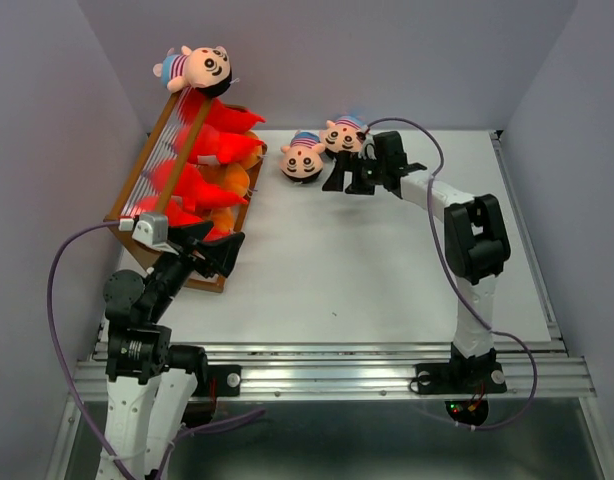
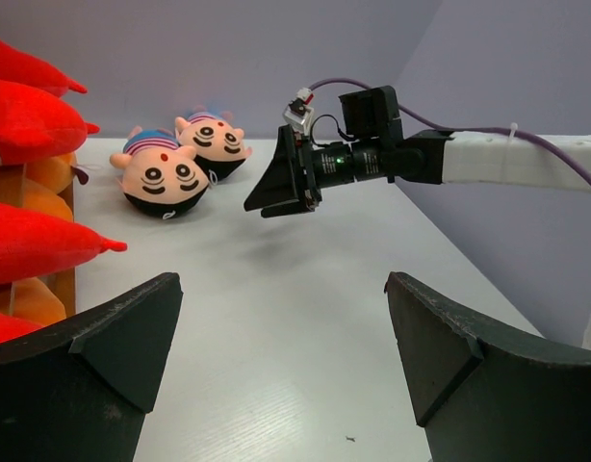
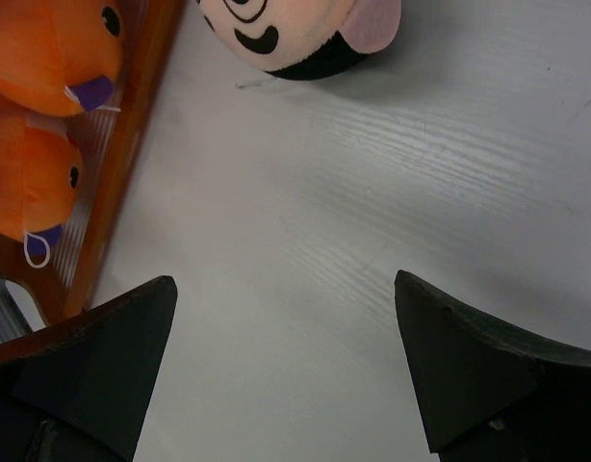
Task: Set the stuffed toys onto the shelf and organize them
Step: Grab a stuffed toy with the right arm
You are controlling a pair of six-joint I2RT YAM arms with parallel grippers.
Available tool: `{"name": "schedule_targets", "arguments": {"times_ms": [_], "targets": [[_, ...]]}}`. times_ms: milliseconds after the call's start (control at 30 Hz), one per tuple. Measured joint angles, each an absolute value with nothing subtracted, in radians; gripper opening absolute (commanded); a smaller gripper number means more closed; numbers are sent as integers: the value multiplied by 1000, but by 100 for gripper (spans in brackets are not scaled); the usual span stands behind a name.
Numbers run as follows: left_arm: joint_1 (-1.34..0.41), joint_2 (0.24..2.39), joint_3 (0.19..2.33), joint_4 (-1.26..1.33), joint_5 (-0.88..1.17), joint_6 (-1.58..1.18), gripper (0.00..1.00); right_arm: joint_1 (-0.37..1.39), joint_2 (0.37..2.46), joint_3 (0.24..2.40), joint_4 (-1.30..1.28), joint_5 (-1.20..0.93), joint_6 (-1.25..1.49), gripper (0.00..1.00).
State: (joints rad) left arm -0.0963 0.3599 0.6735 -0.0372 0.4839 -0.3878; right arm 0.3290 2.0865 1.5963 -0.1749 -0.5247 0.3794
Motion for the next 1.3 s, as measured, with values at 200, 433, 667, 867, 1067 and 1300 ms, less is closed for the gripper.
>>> {"name": "schedule_targets", "arguments": {"times_ms": [200, 433, 667, 867, 1067, 1300], "targets": [[-96, 375, 673, -37, 488, -388, 99, 334, 2141, 1607, -38, -530, 512, 100], [-96, 390, 673, -35, 497, -392, 99, 348, 2215, 1650, 113, -525, 659, 100], [-96, 397, 673, -34, 510, -402, 99, 374, 2334, 1762, 192, -467, 781, 99], [-96, 395, 673, -34, 523, -424, 99, 383, 2421, 1837, 218, -379, 844, 80], [-96, 370, 661, -30, 527, -449, 99, 384, 2461, 1857, 231, -319, 877, 38], [-96, 350, 622, -21, 541, -469, 99, 381, 2446, 1795, 310, -311, 871, 1]]}}
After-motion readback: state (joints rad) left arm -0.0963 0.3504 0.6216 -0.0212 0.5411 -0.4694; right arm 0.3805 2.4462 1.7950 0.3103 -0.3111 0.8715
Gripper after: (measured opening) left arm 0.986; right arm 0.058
